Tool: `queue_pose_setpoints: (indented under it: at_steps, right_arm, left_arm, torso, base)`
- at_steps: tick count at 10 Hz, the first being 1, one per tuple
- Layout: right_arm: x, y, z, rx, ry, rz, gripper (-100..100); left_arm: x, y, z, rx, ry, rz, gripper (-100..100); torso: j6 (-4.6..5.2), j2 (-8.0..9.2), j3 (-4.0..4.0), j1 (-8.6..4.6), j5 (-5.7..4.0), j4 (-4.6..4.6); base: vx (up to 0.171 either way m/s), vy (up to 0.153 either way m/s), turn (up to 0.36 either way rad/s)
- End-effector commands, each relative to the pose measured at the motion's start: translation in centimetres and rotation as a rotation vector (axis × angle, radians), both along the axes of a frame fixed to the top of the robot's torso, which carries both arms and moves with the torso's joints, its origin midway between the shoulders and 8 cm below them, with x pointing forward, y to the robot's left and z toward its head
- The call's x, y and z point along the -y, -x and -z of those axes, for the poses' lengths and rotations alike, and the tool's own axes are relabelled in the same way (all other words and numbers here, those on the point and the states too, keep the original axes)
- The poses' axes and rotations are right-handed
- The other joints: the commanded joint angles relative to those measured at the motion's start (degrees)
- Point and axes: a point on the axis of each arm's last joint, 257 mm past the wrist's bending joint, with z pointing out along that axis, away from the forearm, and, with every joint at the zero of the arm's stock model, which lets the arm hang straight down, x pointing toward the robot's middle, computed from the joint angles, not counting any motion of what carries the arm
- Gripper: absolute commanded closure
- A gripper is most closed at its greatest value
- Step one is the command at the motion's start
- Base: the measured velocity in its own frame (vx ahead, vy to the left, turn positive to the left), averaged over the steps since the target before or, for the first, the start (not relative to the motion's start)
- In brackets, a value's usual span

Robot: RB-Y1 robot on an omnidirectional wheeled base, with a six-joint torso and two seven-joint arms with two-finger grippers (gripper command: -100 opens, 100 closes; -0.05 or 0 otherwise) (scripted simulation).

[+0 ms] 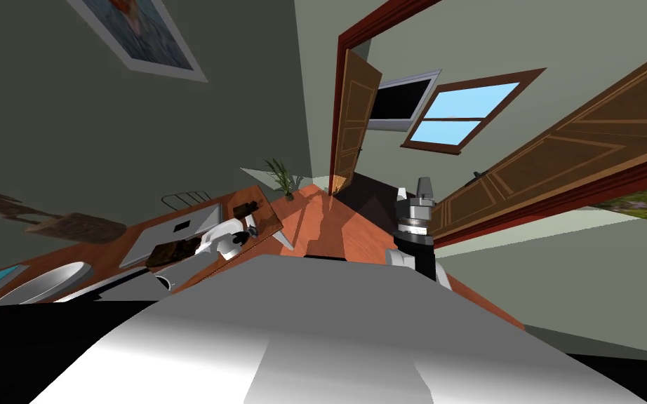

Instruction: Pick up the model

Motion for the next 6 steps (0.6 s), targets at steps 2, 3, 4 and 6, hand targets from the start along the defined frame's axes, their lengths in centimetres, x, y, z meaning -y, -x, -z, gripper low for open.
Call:
queue_pose_setpoints:
  at_steps: [2, 3, 4, 6]
  right_arm:
    - [0.00, 0.00, 0.00, 0.000, 0.000, 0.000, 0]
    - [0.00, 0.00, 0.00, 0.000, 0.000, 0.000, 0]
    - [0.00, 0.00, 0.00, 0.000, 0.000, 0.000, 0]
    - [0.00, 0.00, 0.00, 0.000, 0.000, 0.000, 0]
  left_arm:
    - [0.74, -1.00, -0.34, 0.000, -0.007, -0.013, 100]
    - [1.52, -1.80, -0.67, 0.008, -0.006, -0.012, 100]
    - [1.38, -1.68, -0.65, 0.004, -0.010, -0.017, 100]
    - [1.33, -1.61, -0.61, 0.005, -0.008, -0.014, 0]
  torso:
    - [0.02, -0.02, -0.01, -0.01, -0.01, 0.01]
    - [-0.01, -0.07, -0.04, -0.01, 0.00, -0.01]
    - [0.00, -0.04, -0.02, -0.02, -0.02, 0.00]
    - [-0.04, -0.14, -0.07, -0.09, -0.04, -0.02]
  base:
    - [-0.061, 0.038, -0.020]
    - [-0.064, 0.039, -0.010]
    - [-0.056, 0.035, -0.014]
    - [-0.010, 0.007, -0.002]
